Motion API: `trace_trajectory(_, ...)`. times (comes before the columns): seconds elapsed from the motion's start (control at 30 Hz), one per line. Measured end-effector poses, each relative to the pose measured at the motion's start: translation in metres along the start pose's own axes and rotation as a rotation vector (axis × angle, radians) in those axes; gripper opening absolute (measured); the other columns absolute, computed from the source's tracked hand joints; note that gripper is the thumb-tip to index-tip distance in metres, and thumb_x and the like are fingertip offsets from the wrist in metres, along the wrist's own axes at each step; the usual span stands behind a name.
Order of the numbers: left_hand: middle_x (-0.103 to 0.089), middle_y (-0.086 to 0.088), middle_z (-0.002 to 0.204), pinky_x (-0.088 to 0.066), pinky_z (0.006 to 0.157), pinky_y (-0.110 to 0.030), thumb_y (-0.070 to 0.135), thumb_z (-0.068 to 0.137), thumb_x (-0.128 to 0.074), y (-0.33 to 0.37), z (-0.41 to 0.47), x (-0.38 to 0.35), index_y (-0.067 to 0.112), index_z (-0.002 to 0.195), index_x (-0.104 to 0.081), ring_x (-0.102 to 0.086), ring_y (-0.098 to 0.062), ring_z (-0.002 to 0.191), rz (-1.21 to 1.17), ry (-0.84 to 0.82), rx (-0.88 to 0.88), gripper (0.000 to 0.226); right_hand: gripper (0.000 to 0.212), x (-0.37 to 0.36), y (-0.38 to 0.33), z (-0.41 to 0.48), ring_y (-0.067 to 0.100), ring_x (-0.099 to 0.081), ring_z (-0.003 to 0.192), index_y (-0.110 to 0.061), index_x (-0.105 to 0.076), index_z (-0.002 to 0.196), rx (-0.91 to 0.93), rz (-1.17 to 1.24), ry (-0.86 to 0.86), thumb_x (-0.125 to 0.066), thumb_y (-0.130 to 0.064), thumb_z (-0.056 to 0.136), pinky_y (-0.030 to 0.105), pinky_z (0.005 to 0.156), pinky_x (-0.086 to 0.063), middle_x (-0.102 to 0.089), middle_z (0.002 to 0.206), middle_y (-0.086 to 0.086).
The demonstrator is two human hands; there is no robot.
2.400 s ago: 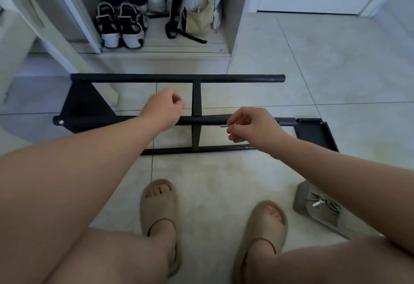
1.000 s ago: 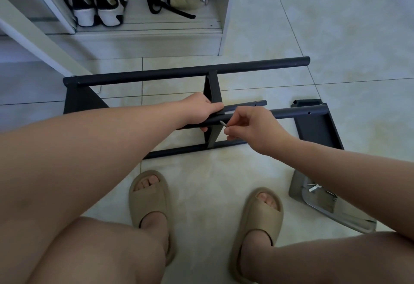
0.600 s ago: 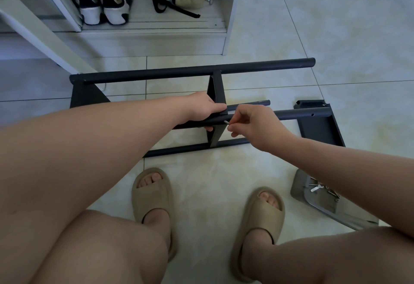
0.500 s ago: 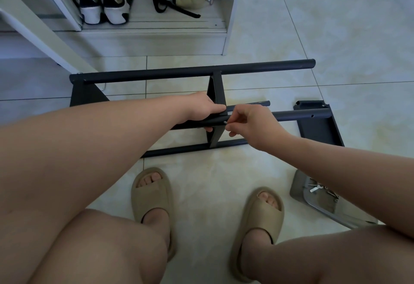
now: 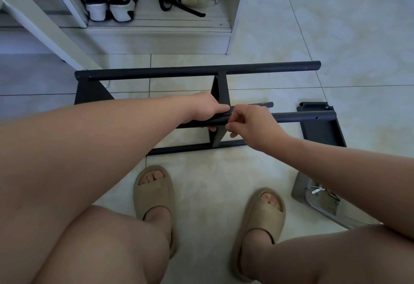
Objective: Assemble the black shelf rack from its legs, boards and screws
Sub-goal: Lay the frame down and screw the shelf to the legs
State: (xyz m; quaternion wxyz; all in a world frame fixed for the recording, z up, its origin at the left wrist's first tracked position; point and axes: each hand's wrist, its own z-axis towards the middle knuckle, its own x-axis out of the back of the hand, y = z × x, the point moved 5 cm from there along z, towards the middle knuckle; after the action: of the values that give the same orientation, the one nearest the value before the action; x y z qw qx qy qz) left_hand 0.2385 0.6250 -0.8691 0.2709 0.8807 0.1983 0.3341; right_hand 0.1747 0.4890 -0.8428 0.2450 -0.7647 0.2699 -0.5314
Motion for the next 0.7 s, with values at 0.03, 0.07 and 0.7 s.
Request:
trace_trajectory(0.03,-0.077,-0.004,0.075,-0.050,0.083,-0.036,0.049,0.101,-0.048,0.000,0.000,0.000,0.012,0.104,-0.074,-0.062,-0.016,0.069,-0.006,-0.001,0.000,0.046,0.015,0.000,0.001,0.000,0.022,-0.071,0.075,-0.019,-0.063,0.078,-0.007,0.004,0.000,-0.068,-0.015,0.092,0.025,0.046,-0.043,-0.073,0.068,-0.006)
trace_trajectory(0.07,-0.076,-0.004,0.075,-0.050,0.083,-0.035,0.049,0.101,-0.048,0.000,0.000,0.000,0.011,0.104,-0.074,-0.062,-0.015,0.068,-0.008,-0.002,0.000,0.046,0.017,0.000,0.003,0.001,0.023,-0.072,0.074,-0.019,-0.063,0.077,-0.020,0.021,0.001,-0.068,-0.015,0.092,0.025,0.046,-0.044,-0.073,0.068,-0.006)
trace_trajectory(0.7,-0.077,-0.003,0.074,-0.051,0.090,-0.038,0.045,0.100,-0.050,-0.002,0.000,0.003,0.013,0.100,-0.071,-0.064,-0.015,0.071,-0.002,-0.011,0.006,0.038,0.036,0.018,0.006,0.012,0.019,-0.056,0.079,-0.026,-0.052,0.095,-0.063,-0.407,0.127,-0.073,-0.054,0.085,0.031,0.056,-0.039,-0.055,0.084,-0.010)
